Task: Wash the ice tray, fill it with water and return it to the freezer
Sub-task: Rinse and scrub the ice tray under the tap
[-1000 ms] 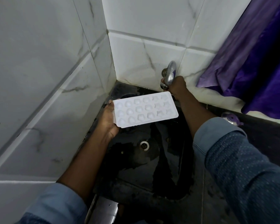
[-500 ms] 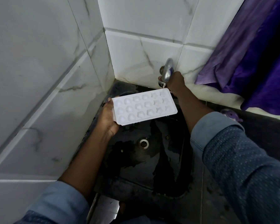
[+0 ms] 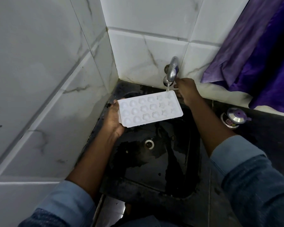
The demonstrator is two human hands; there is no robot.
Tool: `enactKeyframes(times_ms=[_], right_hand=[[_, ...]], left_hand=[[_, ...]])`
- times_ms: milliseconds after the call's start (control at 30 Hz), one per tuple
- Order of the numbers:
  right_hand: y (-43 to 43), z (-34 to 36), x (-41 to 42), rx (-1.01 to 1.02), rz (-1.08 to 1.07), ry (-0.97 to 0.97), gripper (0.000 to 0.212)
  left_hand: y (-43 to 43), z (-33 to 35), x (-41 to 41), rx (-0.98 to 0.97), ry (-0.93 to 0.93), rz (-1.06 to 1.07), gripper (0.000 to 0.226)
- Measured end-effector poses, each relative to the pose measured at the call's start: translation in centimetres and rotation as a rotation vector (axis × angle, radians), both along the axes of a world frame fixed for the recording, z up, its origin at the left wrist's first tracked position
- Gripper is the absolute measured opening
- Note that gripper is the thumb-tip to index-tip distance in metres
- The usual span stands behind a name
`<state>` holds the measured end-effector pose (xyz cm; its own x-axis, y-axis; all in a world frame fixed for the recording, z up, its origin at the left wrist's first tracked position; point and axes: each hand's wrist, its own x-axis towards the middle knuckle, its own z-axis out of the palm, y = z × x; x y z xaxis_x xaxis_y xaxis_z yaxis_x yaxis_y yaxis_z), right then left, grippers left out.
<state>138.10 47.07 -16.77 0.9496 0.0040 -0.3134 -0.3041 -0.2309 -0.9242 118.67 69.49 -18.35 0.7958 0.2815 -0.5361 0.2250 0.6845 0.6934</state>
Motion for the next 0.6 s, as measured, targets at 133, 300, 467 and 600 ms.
enactKeyframes(times_ms=[133,300,467,600], right_hand=[[-2.6,-0.5,-3.6,0.058,0.049,0.031,0.015],[-5.0,-2.0,-7.1,0.039,0.107,0.06,0.024],[-6.2,-3.4,-8.0,-0.022,0.033,-0.014,0.017],[-7.0,-4.1,-7.9,-0.074,-0.048,-0.023,0.015]], left_hand=[[-0.2,-0.7,0.2,-0.011,-0.004,-0.015,0.061],[-1.1,-1.5,0.7,-0.013,0.015,-0.054,0.057],[-2.3,-2.2,1.0,-0.004,0.033,-0.073,0.051],[-3.3,-2.4,1.6,0.007,0.026,-0.133,0.046]])
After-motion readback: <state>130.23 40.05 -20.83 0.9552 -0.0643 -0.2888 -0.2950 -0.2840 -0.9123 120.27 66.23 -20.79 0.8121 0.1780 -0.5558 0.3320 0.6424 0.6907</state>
